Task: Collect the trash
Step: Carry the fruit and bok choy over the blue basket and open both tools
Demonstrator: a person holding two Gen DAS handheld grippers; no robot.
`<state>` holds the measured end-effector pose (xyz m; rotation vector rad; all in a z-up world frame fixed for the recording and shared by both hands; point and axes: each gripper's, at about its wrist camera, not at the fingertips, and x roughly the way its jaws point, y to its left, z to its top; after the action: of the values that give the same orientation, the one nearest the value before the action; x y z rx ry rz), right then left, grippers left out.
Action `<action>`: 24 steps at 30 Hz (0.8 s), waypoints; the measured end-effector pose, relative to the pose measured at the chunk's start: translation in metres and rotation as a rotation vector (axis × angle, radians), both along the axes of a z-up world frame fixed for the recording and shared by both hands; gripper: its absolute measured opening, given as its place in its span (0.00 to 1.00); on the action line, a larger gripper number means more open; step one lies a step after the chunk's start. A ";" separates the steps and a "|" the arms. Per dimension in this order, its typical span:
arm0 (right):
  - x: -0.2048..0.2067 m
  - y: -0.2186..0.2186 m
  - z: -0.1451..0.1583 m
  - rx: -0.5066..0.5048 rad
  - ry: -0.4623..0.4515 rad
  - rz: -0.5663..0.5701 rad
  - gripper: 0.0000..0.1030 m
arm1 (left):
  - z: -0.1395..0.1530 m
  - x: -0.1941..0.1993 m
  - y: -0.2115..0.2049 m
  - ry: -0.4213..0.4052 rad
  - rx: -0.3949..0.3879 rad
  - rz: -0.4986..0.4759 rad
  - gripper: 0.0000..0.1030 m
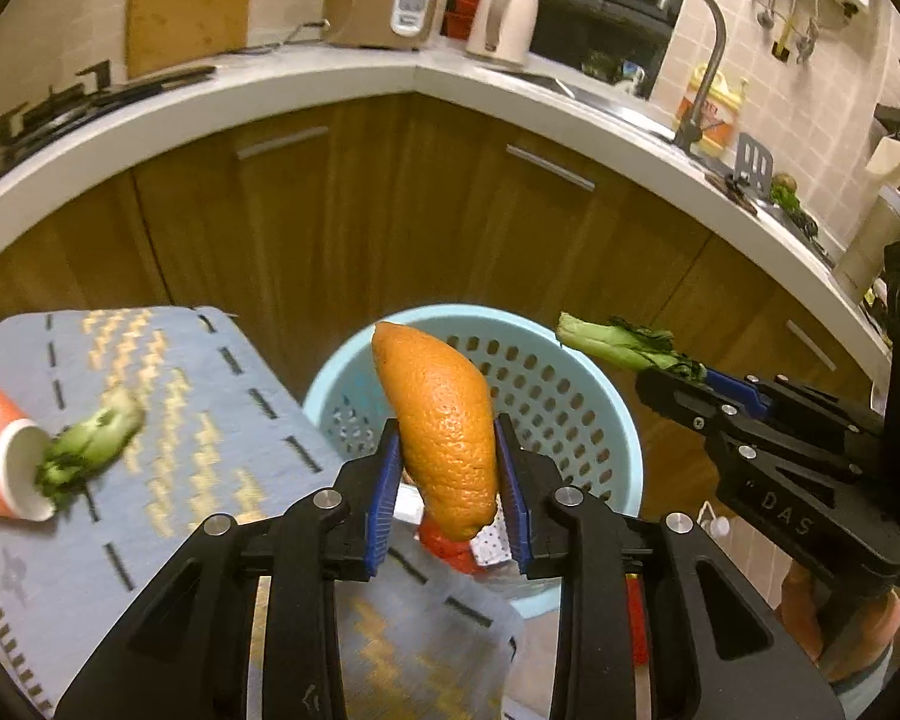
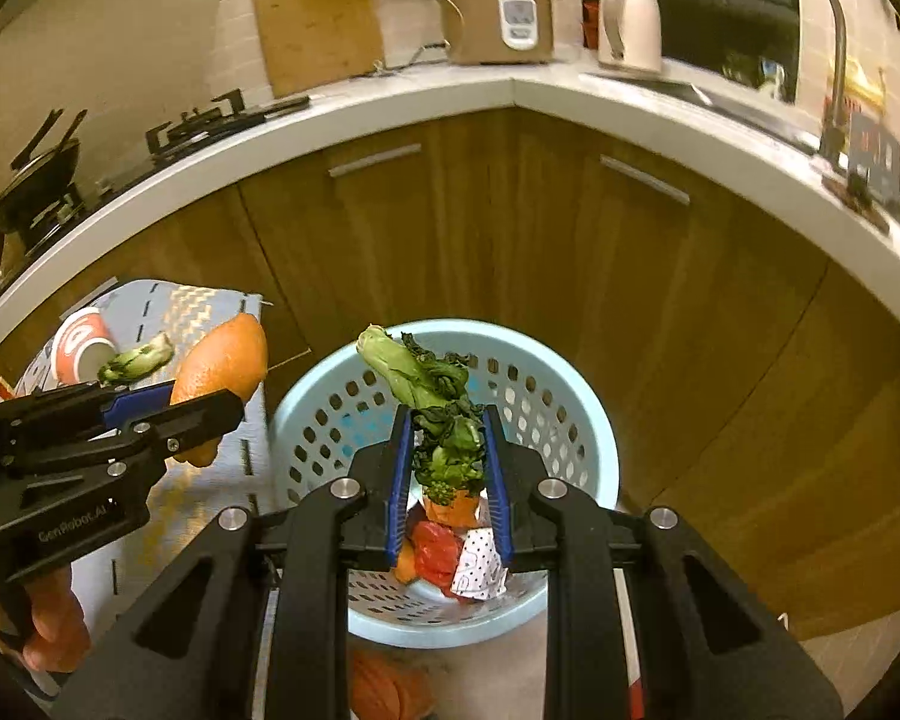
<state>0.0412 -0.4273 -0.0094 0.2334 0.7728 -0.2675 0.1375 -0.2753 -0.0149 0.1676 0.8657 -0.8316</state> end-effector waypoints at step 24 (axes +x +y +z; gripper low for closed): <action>0.011 0.001 -0.017 0.036 0.041 -0.011 0.21 | 0.002 0.011 0.028 -0.009 -0.021 0.082 0.60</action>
<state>0.0526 -0.4267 -0.0266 0.2675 0.8173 -0.2697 0.1489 -0.2471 -0.0130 0.1166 0.8493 -0.7625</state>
